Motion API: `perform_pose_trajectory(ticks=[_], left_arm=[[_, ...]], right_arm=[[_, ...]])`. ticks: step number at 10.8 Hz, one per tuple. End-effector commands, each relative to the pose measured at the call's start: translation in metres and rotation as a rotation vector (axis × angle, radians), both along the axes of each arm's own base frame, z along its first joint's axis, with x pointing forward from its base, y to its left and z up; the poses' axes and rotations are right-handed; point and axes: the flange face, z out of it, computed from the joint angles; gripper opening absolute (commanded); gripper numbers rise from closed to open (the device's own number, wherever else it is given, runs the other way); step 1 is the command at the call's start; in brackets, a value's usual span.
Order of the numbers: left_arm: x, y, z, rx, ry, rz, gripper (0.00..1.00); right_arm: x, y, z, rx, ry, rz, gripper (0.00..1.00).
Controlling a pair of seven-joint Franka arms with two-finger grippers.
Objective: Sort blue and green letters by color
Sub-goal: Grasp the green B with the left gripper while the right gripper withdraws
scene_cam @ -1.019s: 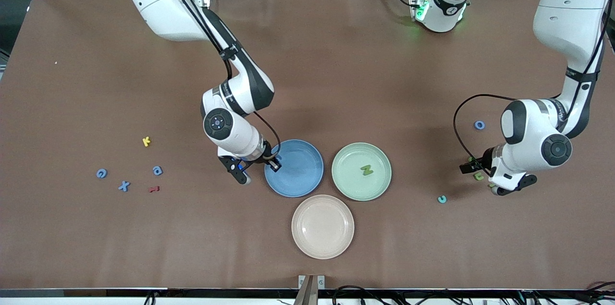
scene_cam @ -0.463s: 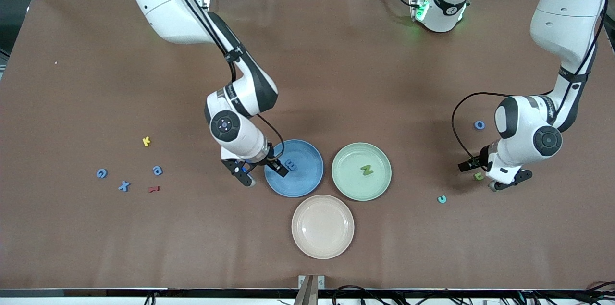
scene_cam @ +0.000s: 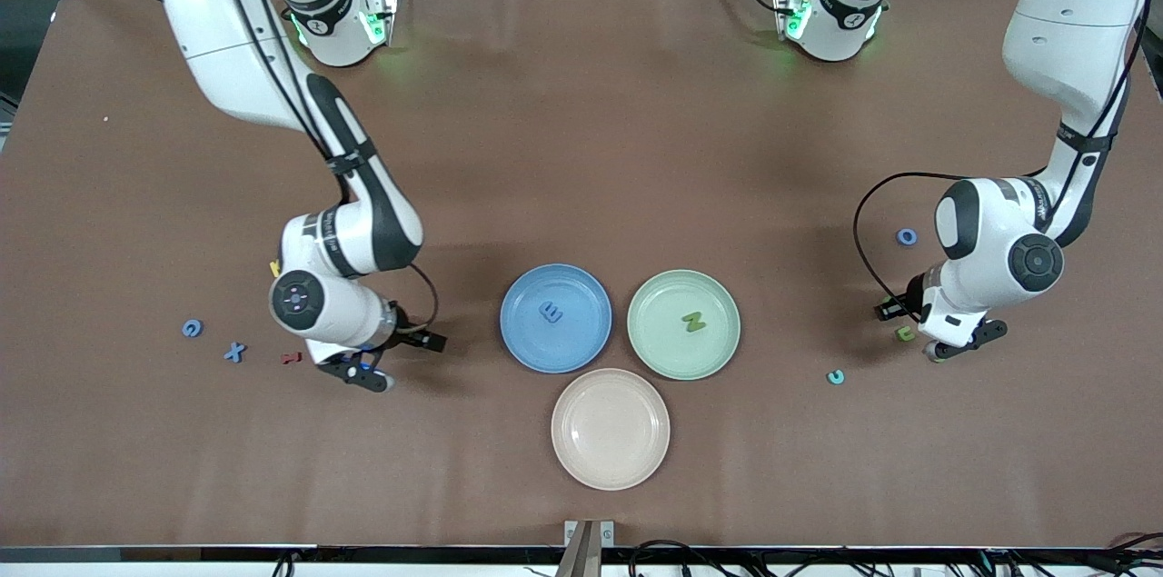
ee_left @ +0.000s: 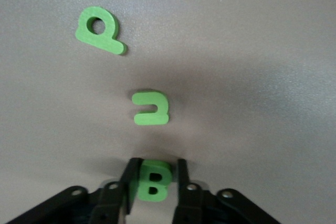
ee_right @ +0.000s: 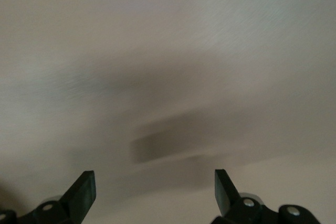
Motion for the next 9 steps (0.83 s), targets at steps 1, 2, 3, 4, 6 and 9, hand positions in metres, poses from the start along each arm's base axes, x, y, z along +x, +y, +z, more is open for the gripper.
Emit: perform_pose_trajectory(ticks=[1, 2, 3, 4, 6, 9], left_arm=[[-0.010, 0.005, -0.006, 0.043, 0.010, -0.047, 0.01], [-0.009, 0.005, -0.004, 0.049, 0.007, -0.054, 0.00], [-0.005, 0.006, 0.003, 0.060, -0.008, -0.061, 0.00], [0.003, 0.002, 0.017, 0.066, -0.033, -0.065, 0.00], [0.017, -0.017, 0.053, 0.074, -0.072, -0.086, 0.00], [0.024, -0.069, 0.088, 0.070, -0.098, -0.073, 0.00]], right_arm=[[0.002, -0.061, 0.019, -0.087, -0.012, 0.278, 1.00], [0.005, -0.086, 0.021, -0.079, -0.007, 0.359, 1.00], [0.003, -0.099, 0.019, -0.076, 0.001, 0.426, 1.00], [-0.001, -0.111, 0.017, -0.074, 0.002, 0.483, 1.00], [-0.009, -0.148, 0.013, -0.070, -0.011, 0.574, 1.00], [-0.031, -0.171, 0.000, -0.077, -0.061, 0.671, 1.00]])
